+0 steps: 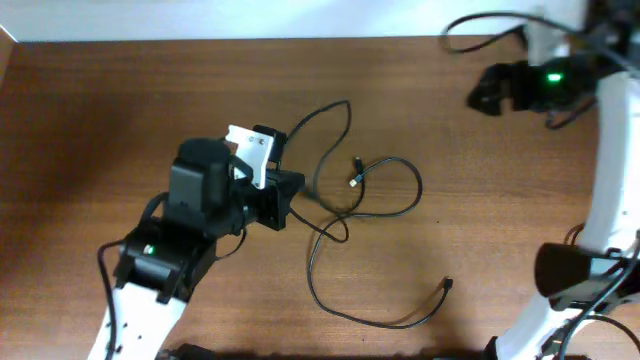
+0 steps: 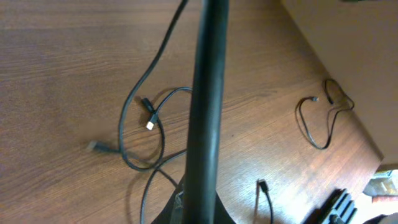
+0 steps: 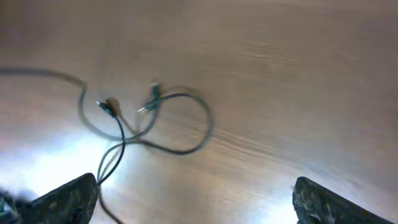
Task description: Untangle cables
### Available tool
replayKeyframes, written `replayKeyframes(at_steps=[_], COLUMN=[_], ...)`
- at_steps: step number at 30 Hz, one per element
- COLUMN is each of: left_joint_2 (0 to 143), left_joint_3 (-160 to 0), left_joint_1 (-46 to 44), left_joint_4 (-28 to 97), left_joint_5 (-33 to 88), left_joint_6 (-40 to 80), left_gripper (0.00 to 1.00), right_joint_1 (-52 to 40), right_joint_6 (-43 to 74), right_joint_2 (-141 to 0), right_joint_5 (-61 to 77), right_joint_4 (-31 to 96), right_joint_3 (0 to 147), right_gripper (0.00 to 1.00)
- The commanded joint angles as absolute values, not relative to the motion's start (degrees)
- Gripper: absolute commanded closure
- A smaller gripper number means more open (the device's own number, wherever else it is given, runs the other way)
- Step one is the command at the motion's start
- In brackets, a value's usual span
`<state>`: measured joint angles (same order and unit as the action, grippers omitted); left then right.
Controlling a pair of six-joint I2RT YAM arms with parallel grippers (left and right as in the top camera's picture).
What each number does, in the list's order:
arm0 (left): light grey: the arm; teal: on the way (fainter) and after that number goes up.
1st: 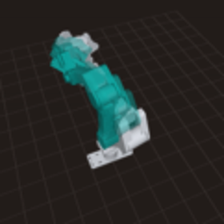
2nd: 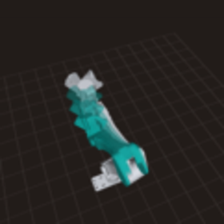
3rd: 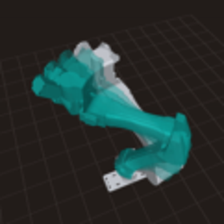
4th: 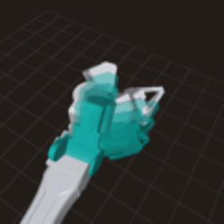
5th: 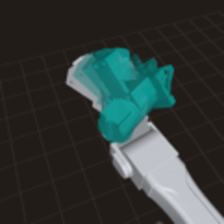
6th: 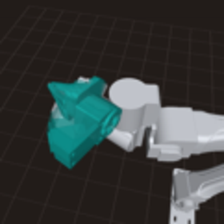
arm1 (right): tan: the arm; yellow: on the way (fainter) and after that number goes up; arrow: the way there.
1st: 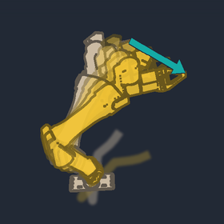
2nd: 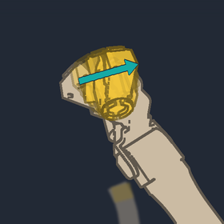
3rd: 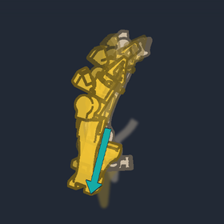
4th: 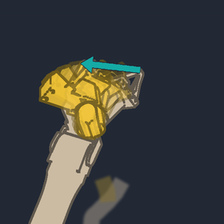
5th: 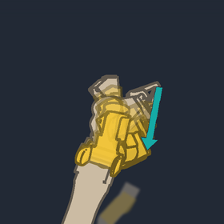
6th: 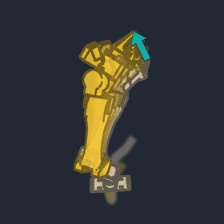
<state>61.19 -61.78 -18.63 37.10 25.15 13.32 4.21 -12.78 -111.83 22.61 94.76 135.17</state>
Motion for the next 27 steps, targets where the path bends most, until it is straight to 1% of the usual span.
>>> replayKeyframes(at_steps=[1, 4, 7, 8, 9, 11, 13, 15, 19, 22, 23, 27], left_joint_2=[56.8, 56.2, 56.2, 56.3, 56.3, 56.3, 56.3, 56.3, 56.3, 56.6, 56.8, 58.2], left_joint_3=[-62.7, -62.7, -62.7, -62.7, -62.7, -62.7, -62.7, -62.7, -62.7, -62.7, -62.7, -62.7], left_joint_1=[-18.7, -18.7, -18.7, -18.7, -18.7, -18.7, -18.7, -18.7, -18.7, -18.7, -18.7, -18.8], left_joint_4=[37.2, 39.3, 40.9, 40.7, 39.6, 39.1, 39.2, 39.4, 39.3, 39.3, 39.3, 39.1], left_joint_5=[25.1, 18.0, 9.3, 8.0, 7.7, 8.7, 14.1, 16.7, 16.8, 16.8, 16.9, 19.2], left_joint_6=[16.1, 18.5, 27.9, 31.4, 33.6, 31.4, 19.6, 13.5, 3.7, -2.7, -2.7, -2.7], left_gripper=[1.0, 1.0, 1.0, 1.0, 1.0, 1.0, 1.0, 1.0, 1.0, 1.0, 1.0, 1.0], right_joint_1=[-4.6, -11.2, -17.4, -18.8, -20.1, -20.8, -21.0, -21.0, -21.0, -21.0, -21.0, -21.1], right_joint_6=[-17.4, -17.6, -18.7, -20.4, -23.7, -24.6, -22.9, -18.5, -8.7, 7.1, 14.4, 30.4], right_joint_2=[-112.2, -112.2, -112.2, -112.2, -112.2, -112.2, -112.2, -112.2, -112.2, -112.2, -112.2, -112.2], right_joint_5=[24.0, 24.0, 24.0, 26.4, 32.7, 38.2, 42.6, 45.7, 47.8, 47.8, 47.8, 47.9], right_joint_4=[95.1, 95.2, 95.4, 95.4, 95.4, 95.0, 95.1, 94.9, 94.7, 94.0, 94.1, 94.0], right_joint_3=[135.9, 135.9, 135.9, 135.9, 135.9, 135.9, 135.9, 135.9, 135.9, 135.9, 135.9, 135.9], right_gripper=[0.01, 0.01, 0.01, 0.01, 0.01, 0.01, 0.01, 0.01, 0.01, 0.01, 0.01, 0.01])
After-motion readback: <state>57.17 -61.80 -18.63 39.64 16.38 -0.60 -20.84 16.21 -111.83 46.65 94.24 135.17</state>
